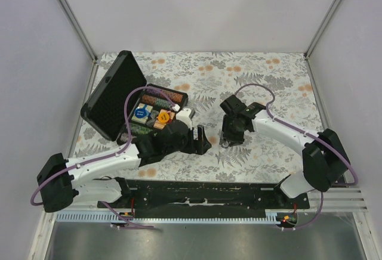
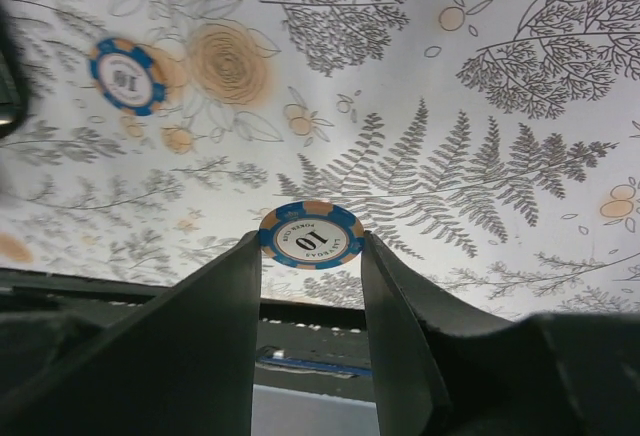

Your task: Pack up texas hold em set

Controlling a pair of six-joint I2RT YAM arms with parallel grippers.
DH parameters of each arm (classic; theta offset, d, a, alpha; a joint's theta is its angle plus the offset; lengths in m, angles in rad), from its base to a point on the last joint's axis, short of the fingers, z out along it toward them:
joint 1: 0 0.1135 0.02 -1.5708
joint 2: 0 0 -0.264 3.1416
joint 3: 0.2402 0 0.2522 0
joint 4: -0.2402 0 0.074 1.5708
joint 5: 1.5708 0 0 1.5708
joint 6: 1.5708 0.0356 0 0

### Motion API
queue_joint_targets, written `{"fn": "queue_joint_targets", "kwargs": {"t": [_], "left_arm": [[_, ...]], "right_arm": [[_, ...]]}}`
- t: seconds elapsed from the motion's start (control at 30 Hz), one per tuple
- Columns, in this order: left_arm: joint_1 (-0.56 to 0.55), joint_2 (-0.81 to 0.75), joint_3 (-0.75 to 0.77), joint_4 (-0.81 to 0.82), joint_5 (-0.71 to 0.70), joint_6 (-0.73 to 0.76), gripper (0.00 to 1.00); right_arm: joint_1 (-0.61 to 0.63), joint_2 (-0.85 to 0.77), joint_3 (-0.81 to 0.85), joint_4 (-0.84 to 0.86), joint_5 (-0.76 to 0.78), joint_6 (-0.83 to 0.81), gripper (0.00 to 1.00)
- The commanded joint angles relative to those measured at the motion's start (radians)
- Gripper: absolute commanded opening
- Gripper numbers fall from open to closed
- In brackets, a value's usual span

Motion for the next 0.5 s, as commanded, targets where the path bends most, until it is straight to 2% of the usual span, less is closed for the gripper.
{"fn": "queue_joint_targets", "kwargs": {"t": [0.0, 0.27, 0.47], "left_arm": [[-0.033, -0.045, -0.031, 0.177, 0.008, 0.005, 0.87], [-0.062, 0.001, -0.018, 0.243, -0.061, -0.015, 0.85], [-0.062, 0.039, 0.031, 0.271, -0.148, -0.032, 0.76]], "right_arm": [[-0.027, -0.078, 0.082, -0.016, -0.069, 0.065, 0.42], [-0.041, -0.125, 0.168, -0.024, -0.148, 0.177, 0.42], [-0.05, -0.154, 0.182, -0.025, -0.222, 0.251, 0.42]]}}
